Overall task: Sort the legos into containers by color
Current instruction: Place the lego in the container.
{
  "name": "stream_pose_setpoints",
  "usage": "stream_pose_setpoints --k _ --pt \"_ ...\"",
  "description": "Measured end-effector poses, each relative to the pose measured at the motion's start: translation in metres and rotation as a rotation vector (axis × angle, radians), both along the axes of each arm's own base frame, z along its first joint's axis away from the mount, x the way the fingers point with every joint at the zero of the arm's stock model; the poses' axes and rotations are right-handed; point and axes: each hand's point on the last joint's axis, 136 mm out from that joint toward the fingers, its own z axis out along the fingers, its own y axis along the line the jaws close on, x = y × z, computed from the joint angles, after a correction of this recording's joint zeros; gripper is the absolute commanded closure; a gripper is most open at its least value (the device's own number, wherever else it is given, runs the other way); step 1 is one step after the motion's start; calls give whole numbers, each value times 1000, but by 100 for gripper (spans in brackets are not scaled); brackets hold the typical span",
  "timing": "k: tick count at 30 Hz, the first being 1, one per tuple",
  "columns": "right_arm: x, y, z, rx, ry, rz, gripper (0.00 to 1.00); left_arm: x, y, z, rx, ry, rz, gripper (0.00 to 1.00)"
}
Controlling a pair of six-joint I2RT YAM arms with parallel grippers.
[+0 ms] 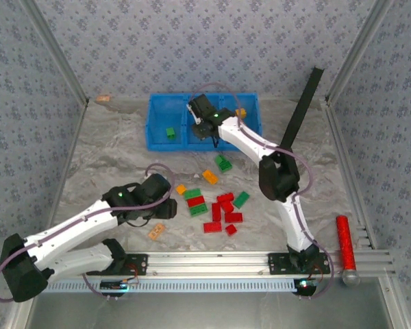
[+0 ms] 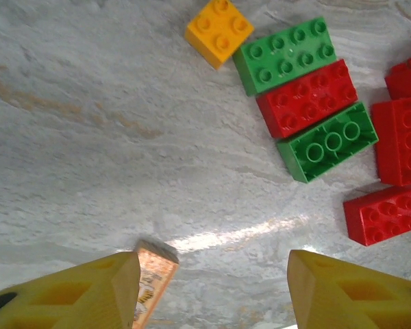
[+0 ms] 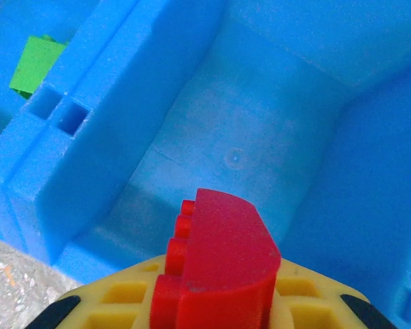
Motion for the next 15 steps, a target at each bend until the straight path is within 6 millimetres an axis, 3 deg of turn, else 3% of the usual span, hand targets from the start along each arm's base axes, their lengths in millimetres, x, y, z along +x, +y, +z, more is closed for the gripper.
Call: stream_pose_setpoints --k 8,15 --pt "16 3 -33 -66 24 19 75 -20 -37 -16 -39 51 -39 40" --pt "23 -6 -57 -97 56 13 67 -40 -71 -45 29 112 -109 39"
